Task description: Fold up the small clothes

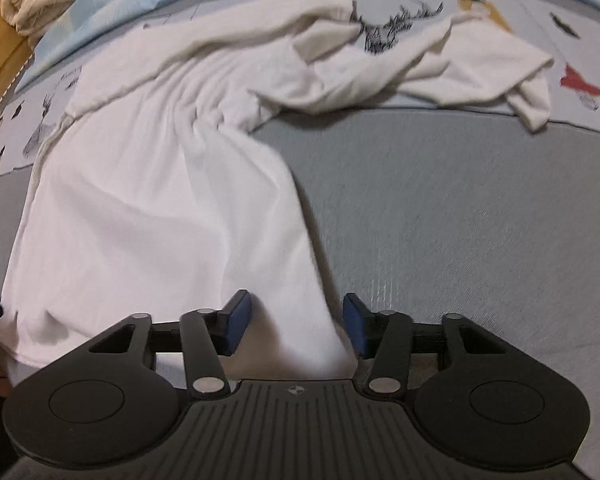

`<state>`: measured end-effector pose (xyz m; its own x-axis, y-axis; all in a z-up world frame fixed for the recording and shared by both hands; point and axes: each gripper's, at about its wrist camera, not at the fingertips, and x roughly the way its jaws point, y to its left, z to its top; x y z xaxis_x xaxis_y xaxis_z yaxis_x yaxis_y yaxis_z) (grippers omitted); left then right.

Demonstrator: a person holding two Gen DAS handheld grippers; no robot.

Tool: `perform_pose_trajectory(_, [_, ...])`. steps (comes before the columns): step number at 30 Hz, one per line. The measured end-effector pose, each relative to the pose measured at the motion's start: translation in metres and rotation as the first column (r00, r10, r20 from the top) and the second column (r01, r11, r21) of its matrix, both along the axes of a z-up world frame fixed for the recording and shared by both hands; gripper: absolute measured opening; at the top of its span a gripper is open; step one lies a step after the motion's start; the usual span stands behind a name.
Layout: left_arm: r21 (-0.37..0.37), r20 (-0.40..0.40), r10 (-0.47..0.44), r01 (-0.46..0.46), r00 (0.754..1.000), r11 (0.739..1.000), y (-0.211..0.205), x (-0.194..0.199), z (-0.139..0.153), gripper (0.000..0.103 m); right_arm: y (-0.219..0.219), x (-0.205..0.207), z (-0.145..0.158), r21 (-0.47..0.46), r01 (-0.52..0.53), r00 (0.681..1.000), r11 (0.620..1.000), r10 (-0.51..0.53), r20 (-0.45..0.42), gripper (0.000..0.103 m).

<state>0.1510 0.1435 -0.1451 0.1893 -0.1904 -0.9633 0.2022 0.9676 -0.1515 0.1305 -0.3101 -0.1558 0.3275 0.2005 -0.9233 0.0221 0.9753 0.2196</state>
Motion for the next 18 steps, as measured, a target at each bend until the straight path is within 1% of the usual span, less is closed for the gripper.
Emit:
perform_pose_trajectory(1, [0.026, -0.012, -0.011, 0.011, 1.000, 1.000, -0.004, 0.001, -0.004, 0.013, 0.000, -0.001, 0.000, -0.005, -0.004, 1.000, 1.000, 0.004, -0.009, 0.017])
perform_pose_trajectory(2, [0.043, -0.013, -0.026, 0.027, 1.000, 0.999, -0.008, 0.000, -0.004, 0.004, -0.003, -0.004, 0.002, -0.002, -0.006, 1.000, 1.000, 0.006, -0.011, 0.004])
perform_pose_trajectory(3, [0.039, -0.006, -0.043, 0.043, 0.999, 0.998, -0.012, 0.000, -0.003, 0.000, -0.008, -0.007, 0.006, 0.016, 0.003, 1.000, 1.000, -0.003, -0.003, 0.004])
perform_pose_trajectory(7, [-0.009, 0.076, -0.134, 0.135, 0.988, 0.991, -0.034, -0.014, 0.019, 0.000, -0.055, -0.028, 0.041, 0.143, 0.084, 0.989, 0.986, -0.100, 0.109, 0.003])
perform_pose_trajectory(10, [-0.049, 0.125, -0.212, 0.219, 0.969, 0.974, -0.053, -0.028, 0.033, 0.000, -0.096, -0.055, 0.066, 0.198, 0.168, 0.966, 0.966, -0.202, 0.164, 0.003])
perform_pose_trajectory(12, [-0.057, 0.130, -0.257, 0.266, 0.958, 0.962, -0.061, -0.037, 0.037, 0.000, -0.127, -0.077, 0.079, 0.219, 0.244, 0.941, 0.945, -0.286, 0.183, 0.003])
perform_pose_trajectory(13, [-0.042, 0.119, -0.272, 0.278, 0.955, 0.960, -0.061, -0.041, 0.037, 0.000, -0.139, -0.086, 0.082, 0.196, 0.285, 0.930, 0.938, -0.320, 0.180, 0.003])
perform_pose_trajectory(15, [0.023, 0.078, -0.272, 0.271, 0.959, 0.962, -0.054, -0.046, 0.031, 0.000, -0.157, -0.100, 0.077, 0.135, 0.360, 0.915, 0.923, -0.378, 0.144, 0.003])
perform_pose_trajectory(16, [0.039, 0.060, -0.252, 0.250, 0.966, 0.968, -0.047, -0.047, 0.029, 0.000, -0.162, -0.104, 0.070, 0.114, 0.374, 0.917, 0.921, -0.385, 0.107, 0.003])
perform_pose_trajectory(18, [0.015, 0.060, -0.221, 0.220, 0.974, 0.975, -0.038, -0.050, 0.032, 0.000, -0.160, -0.103, 0.053, 0.060, 0.336, 0.941, 0.940, -0.338, 0.029, 0.003])
